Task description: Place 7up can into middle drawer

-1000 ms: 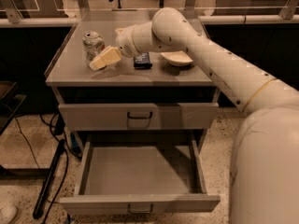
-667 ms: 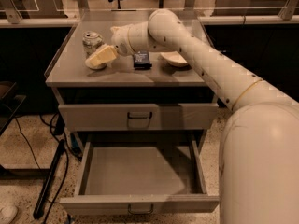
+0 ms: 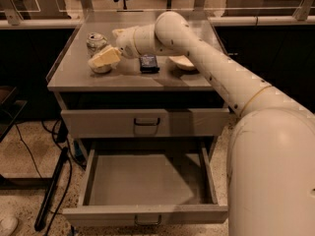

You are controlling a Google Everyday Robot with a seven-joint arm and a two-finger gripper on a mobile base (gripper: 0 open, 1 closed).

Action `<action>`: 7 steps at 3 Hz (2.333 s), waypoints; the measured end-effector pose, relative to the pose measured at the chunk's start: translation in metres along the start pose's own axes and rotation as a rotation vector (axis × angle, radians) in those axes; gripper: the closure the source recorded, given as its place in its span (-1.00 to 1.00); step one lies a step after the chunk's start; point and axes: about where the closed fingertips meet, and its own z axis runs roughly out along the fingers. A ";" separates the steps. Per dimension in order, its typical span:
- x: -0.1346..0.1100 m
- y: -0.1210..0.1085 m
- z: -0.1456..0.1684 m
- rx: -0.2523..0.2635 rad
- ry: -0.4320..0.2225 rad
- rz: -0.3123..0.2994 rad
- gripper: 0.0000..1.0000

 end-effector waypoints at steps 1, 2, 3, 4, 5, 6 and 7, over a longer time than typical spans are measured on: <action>0.000 0.000 0.000 0.000 0.000 0.000 -0.21; 0.000 0.000 0.000 0.000 0.000 0.000 0.25; 0.000 0.000 0.000 0.000 0.000 0.000 0.72; -0.008 0.003 -0.001 0.000 -0.002 -0.014 1.00; -0.025 0.010 -0.016 0.025 0.001 -0.053 1.00; -0.052 0.029 -0.047 0.073 0.004 -0.112 1.00; -0.062 0.050 -0.076 0.115 0.018 -0.124 1.00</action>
Offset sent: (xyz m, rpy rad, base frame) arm 0.0000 0.0000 0.0000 0.0000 0.0000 0.0000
